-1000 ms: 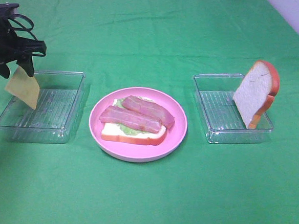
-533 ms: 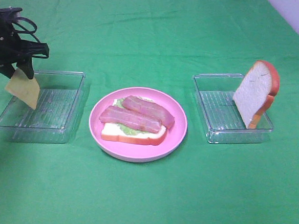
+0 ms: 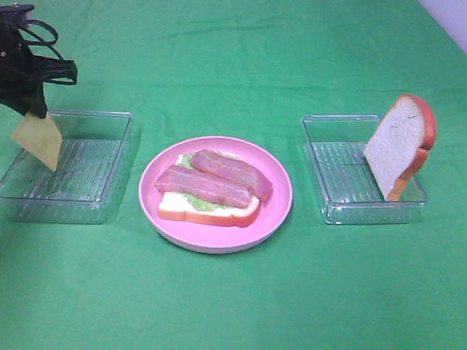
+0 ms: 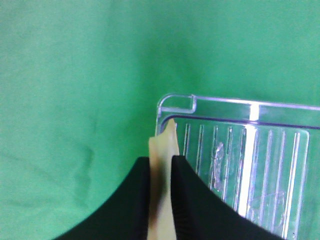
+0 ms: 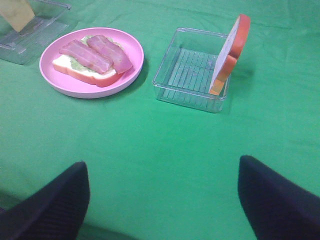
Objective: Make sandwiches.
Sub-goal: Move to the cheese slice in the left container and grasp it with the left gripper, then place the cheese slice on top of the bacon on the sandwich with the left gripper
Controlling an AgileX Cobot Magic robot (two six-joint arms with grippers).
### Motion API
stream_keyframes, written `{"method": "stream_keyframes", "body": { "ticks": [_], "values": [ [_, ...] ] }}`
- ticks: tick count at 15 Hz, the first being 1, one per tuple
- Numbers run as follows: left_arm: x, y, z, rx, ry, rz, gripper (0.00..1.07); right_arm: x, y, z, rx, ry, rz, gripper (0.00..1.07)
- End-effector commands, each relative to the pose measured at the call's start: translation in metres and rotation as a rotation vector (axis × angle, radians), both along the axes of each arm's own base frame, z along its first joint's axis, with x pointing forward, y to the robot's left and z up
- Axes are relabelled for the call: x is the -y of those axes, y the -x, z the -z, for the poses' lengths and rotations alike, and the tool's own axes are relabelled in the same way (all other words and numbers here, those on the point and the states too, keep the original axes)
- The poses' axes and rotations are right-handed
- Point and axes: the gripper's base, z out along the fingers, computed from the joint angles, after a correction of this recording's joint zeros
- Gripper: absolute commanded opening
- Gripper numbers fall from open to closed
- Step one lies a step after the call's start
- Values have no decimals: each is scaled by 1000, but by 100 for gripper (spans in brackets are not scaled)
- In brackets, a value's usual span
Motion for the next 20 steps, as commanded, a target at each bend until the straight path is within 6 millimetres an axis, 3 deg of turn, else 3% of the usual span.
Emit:
{"method": "stream_keyframes", "body": {
  "ticks": [1,2,5,12,18,20],
  "values": [
    [0,0,1,-8,5,-1,4,1,2,1,27,-4,-3,75],
    [1,0,1,-8,6,-1,0,1,2,1,27,-4,-3,75],
    [2,0,-1,-9,29,-11,0,1,2,1,27,-4,-3,75],
    [10,6,-30,32,118,21,0,1,2,1,27,-4,-3,75],
    [37,8,-56,118,385,98,0,1,2,1,27,-4,-3,75],
    [57,7,-62,162,476,155,0,1,2,1,27,-4,-3,75]
  ]
}}
